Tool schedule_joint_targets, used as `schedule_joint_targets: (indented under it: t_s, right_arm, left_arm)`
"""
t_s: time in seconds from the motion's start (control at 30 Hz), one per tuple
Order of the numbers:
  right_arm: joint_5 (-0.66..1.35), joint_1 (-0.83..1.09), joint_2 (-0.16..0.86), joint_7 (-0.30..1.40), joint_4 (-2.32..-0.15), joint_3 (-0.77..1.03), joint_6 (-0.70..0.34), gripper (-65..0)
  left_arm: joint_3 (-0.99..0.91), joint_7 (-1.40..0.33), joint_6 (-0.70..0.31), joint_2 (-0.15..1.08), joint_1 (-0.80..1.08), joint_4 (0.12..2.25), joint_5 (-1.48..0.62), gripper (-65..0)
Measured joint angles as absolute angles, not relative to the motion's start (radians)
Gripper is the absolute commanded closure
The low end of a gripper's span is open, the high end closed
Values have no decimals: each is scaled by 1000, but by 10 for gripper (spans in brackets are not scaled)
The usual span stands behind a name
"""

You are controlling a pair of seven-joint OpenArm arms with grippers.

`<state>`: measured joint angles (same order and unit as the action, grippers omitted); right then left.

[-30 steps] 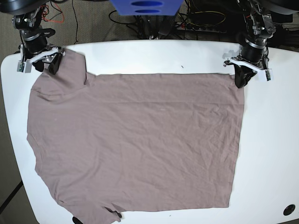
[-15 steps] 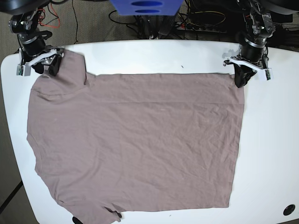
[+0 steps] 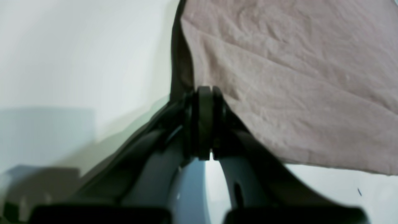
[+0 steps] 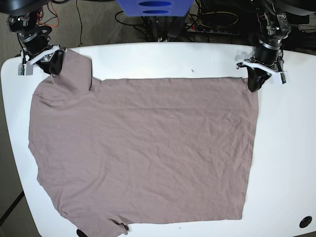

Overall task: Fold the T-shirt properly
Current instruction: 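Adjust the right gripper's grip on the sleeve-side shoulder corner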

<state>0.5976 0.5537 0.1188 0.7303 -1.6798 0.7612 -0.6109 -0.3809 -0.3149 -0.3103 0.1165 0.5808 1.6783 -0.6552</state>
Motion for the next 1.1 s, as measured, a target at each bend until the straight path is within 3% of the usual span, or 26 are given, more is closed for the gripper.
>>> schedule_joint_targets:
  t_s: [0.13,0.33,0.47,0.67,0.87,1.1]
  right_arm:
    - [595,553,118,730,-1679,761,-610,-49]
    - [576,554,111,727,-1681,766,-635,-231]
    - [580,554,110,732,-1683,775,-650,-278]
    - [575,555,112,722,-1679,778,-646,-183]
    - [568,558,113,718,-1675,775,-644,-16]
    - [568,567,113,719,-1680,770,-645,0]
  left_arm:
    - [-381,-313,-311,117,582,1680,-655,0]
    - [-374,-303,-313,119,590,1680,-655,0]
    - [-373,-302,-315,119,595,1681,-657,0]
    - [-373,-303,-315,119,593,1681,-662,0]
    - [-369,-302,-315,122,598,1681,-662,0]
    - [-373,-299,-326,122,610,1684,-664,0]
